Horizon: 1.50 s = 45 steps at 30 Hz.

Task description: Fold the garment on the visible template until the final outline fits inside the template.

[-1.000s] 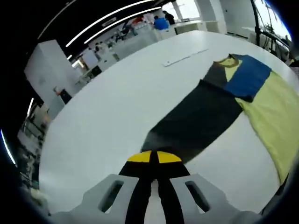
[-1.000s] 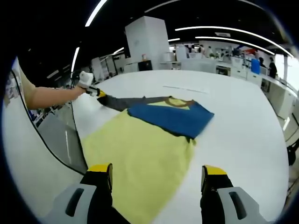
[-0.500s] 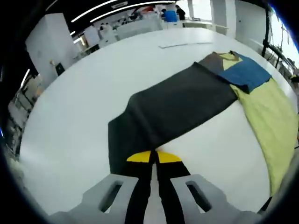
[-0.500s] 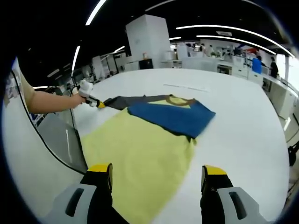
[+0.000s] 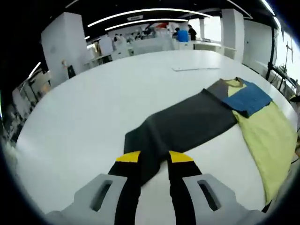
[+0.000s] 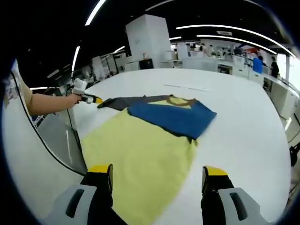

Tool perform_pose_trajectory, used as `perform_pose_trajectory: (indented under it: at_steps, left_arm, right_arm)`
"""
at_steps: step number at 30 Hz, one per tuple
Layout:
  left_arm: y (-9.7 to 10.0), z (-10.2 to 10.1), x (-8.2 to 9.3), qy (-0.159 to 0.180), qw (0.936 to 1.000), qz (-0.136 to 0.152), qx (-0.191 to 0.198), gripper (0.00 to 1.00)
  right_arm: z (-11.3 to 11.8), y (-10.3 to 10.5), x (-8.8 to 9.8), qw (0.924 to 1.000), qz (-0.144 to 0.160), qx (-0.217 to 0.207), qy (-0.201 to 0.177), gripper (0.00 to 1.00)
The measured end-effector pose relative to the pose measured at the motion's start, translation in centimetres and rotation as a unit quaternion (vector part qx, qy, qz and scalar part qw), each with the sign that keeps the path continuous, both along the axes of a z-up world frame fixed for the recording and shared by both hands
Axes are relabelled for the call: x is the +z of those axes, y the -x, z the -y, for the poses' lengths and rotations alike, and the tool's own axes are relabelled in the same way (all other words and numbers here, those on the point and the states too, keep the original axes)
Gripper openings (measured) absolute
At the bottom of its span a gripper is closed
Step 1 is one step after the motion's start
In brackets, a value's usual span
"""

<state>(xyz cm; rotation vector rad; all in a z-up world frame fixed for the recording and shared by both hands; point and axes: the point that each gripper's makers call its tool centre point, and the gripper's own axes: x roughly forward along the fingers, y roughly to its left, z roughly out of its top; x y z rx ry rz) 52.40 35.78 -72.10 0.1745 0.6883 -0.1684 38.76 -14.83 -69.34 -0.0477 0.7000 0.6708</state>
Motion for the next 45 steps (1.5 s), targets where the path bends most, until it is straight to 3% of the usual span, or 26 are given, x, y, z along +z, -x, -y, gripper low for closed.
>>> perform_pose_trajectory:
  at_steps: [4,7,16,21,31,45]
  left_arm:
    - [0.1,-2.2,-0.8,0.013,0.9988,-0.015,0.044,0.22]
    - [0.3,-3.1,-1.5,0.04,0.9958,-0.027,0.078,0.23]
    - [0.6,-3.0,-3.2,0.064,0.9911,-0.056,0.102,0.22]
    - [0.8,-3.1,-4.0,0.058,0.9899,-0.074,0.106,0.18]
    - [0.4,-3.5,-3.7,0.071,0.9887,-0.078,0.107,0.01]
    - [-0.6,-4.3,-1.3,0.05,0.9913,-0.062,0.105,0.01]
  right_arm:
    - [-0.3,0.0,0.2,1.0,0.002,0.001,-0.001,0.76]
    - [-0.3,0.0,0.2,1.0,0.004,0.002,0.0,0.76]
    - [-0.1,0.2,0.1,1.0,0.001,-0.003,0.004,0.76]
    - [-0.1,0.1,0.1,1.0,-0.001,-0.005,0.007,0.76]
    - [-0.5,0.0,0.5,1.0,0.003,0.0,0.008,0.77]
    - [-0.6,0.3,0.8,0.9999,0.009,0.004,0.009,0.77]
